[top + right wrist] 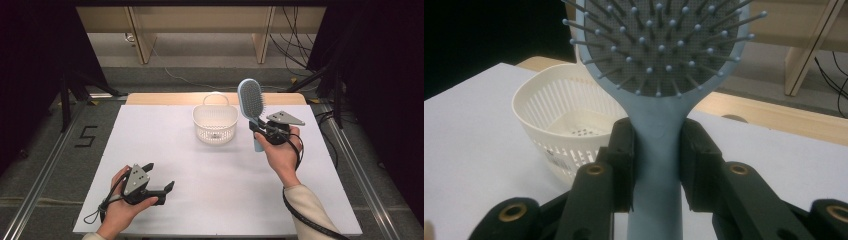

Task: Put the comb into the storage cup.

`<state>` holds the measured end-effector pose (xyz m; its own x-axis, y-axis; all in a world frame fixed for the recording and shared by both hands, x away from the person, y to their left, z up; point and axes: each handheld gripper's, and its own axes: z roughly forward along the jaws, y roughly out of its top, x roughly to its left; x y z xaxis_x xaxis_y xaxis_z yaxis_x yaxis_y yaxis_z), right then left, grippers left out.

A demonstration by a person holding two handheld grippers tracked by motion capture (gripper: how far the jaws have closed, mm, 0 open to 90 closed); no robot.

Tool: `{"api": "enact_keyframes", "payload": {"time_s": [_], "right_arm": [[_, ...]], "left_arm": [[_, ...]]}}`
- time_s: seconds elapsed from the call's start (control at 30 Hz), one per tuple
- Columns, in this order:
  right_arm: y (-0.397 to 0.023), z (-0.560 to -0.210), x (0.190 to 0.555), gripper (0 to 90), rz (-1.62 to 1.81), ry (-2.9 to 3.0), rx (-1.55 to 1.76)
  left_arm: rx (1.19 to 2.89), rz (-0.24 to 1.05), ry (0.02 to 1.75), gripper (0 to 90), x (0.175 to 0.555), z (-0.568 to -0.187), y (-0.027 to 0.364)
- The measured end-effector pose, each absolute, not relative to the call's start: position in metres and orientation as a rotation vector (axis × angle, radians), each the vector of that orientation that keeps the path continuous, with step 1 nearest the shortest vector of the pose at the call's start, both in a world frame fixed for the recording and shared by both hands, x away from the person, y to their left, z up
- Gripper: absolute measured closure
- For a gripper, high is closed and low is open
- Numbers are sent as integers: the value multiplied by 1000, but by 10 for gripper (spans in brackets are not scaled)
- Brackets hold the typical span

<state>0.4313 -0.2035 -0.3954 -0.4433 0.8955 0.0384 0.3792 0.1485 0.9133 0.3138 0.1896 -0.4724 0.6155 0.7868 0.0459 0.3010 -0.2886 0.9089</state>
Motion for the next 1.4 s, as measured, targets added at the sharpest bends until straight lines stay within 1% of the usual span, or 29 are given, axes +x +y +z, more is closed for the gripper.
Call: {"api": "enact_keyframes", "payload": {"time_s": [1.4], "right_arm": [[-190, -391, 440, 705, 1286, 1886, 1190]], "left_arm": [[1856, 619, 877, 89, 314, -473, 190]]}}
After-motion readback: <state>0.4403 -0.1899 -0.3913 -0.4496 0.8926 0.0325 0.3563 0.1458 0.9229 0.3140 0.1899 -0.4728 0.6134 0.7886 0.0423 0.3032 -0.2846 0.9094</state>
